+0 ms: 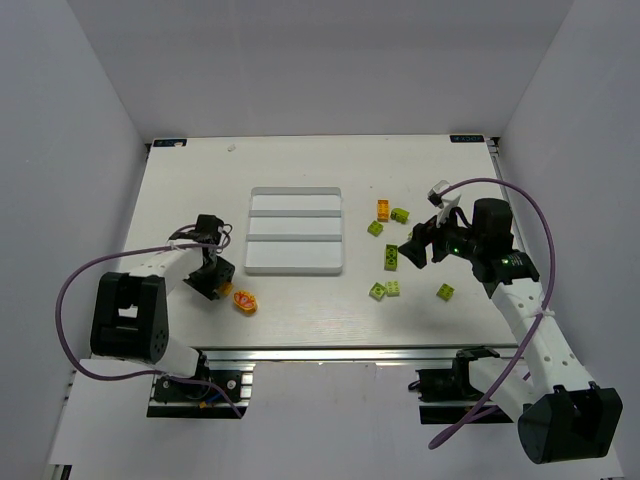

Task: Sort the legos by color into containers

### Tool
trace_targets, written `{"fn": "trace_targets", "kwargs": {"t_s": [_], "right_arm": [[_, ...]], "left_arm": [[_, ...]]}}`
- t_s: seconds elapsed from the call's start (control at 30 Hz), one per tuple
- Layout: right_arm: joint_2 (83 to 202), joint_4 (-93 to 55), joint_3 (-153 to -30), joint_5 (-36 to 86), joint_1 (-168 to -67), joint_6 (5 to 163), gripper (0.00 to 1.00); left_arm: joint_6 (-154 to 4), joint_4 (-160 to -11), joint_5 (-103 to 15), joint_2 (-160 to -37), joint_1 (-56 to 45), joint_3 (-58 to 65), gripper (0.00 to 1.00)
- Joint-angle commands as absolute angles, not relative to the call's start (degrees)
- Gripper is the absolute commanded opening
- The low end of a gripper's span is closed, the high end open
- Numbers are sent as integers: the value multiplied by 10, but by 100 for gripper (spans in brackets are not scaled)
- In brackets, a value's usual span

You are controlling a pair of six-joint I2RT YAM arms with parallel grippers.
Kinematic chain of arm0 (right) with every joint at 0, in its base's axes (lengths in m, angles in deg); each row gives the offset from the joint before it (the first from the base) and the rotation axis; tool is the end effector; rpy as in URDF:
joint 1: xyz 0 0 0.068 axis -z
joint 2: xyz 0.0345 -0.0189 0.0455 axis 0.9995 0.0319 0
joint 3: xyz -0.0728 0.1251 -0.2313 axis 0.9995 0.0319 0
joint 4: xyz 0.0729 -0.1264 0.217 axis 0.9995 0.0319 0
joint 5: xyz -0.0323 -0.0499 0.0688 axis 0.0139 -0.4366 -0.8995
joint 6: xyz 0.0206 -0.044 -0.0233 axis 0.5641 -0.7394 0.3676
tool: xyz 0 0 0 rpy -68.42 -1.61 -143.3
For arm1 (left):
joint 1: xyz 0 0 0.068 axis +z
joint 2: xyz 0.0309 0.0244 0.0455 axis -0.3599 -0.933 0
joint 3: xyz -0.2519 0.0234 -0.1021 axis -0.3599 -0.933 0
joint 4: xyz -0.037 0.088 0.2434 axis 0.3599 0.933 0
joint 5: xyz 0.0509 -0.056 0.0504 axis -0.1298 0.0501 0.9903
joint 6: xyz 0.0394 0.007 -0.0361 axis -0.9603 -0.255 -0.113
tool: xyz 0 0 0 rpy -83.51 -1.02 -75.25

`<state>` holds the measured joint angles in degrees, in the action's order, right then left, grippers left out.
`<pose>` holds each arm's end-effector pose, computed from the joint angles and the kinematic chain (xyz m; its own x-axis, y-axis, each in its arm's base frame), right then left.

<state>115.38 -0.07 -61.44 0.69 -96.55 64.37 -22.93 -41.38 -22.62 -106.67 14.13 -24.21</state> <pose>0.2038 0.0491 0.3026 -0.3241 -0.2357 -0.9162 -0.6741 0.7370 0.0489 0.2347 -0.0207 0.1593 -0.5154 -0.8146 -0.2662 -0.8399 0.5418 -0.0320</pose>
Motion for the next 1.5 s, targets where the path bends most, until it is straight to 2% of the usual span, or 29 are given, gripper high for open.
{"fn": "trace_targets", "kwargs": {"t_s": [0.0, 0.03, 0.13, 0.2, 0.23, 0.27, 0.33, 0.4, 0.43, 0.5, 0.53, 0.63, 0.77, 1.0, 1.1, 1.13, 1.23, 1.27, 1.37, 1.4, 1.47], "right_arm": [[1150, -6, -608, 4, -964, 635, 79], [1150, -6, -608, 3, -964, 635, 79], [1151, -7, -608, 3, -963, 634, 79], [1151, -7, -607, 1, -965, 634, 77], [1153, -8, -606, -1, -966, 633, 75], [1154, -7, -606, -4, -964, 633, 73], [1157, -7, -605, -10, -963, 632, 64], [1162, -2, -604, -11, -966, 627, 57], [1162, -2, -603, -11, -965, 627, 49], [1164, -2, -603, -11, -967, 627, 41], [1165, -2, -603, -11, -967, 626, 33], [1166, -5, -602, -8, -968, 628, 24], [1166, -9, -600, 1, -967, 629, 24], [1174, -14, -596, 12, -966, 627, 27], [1177, -15, -595, 13, -967, 624, 32], [1178, -14, -595, 13, -967, 625, 36], [1179, -14, -595, 12, -964, 623, 47], [1181, -14, -595, 12, -964, 621, 50], [1182, -13, -595, 9, -965, 621, 58], [1183, -14, -595, 7, -967, 620, 59], [1184, -12, -595, 6, -967, 618, 61]], "left_arm": [[-217, -437, -220, -1089, 148, -238, 59], [-216, -435, -222, -1091, 148, -238, 49], [-219, -428, -217, -1073, 148, -242, 37], [-234, -410, -203, -1053, 148, -232, 25], [-243, -404, -198, -1028, 148, -226, 19], [-254, -396, -189, -1012, 142, -219, 9], [-300, -392, -184, -965, 135, -187, 1], [-345, -400, -219, -942, 135, -162, 0], [-354, -403, -228, -931, 135, -153, 0], [-368, -417, -278, -914, 135, -137, 0], [-369, -422, -299, -915, 135, -134, 0], [-362, -445, -401, -945, 124, -132, 0], [-358, -472, -454, -1001, 100, -124, 0], [-346, -483, -423, -1068, 60, -83, 0], [-334, -499, -416, -1084, 48, -84, 0], [-332, -504, -416, -1095, 47, -84, 1], [-328, -504, -420, -1122, 41, -78, 12], [-328, -502, -422, -1128, 41, -75, 23], [-328, -502, -423, -1141, 36, -65, 44], [-328, -503, -422, -1142, 36, -59, 58], [-329, -498, -421, -1142, 36, -49, 63]]}}
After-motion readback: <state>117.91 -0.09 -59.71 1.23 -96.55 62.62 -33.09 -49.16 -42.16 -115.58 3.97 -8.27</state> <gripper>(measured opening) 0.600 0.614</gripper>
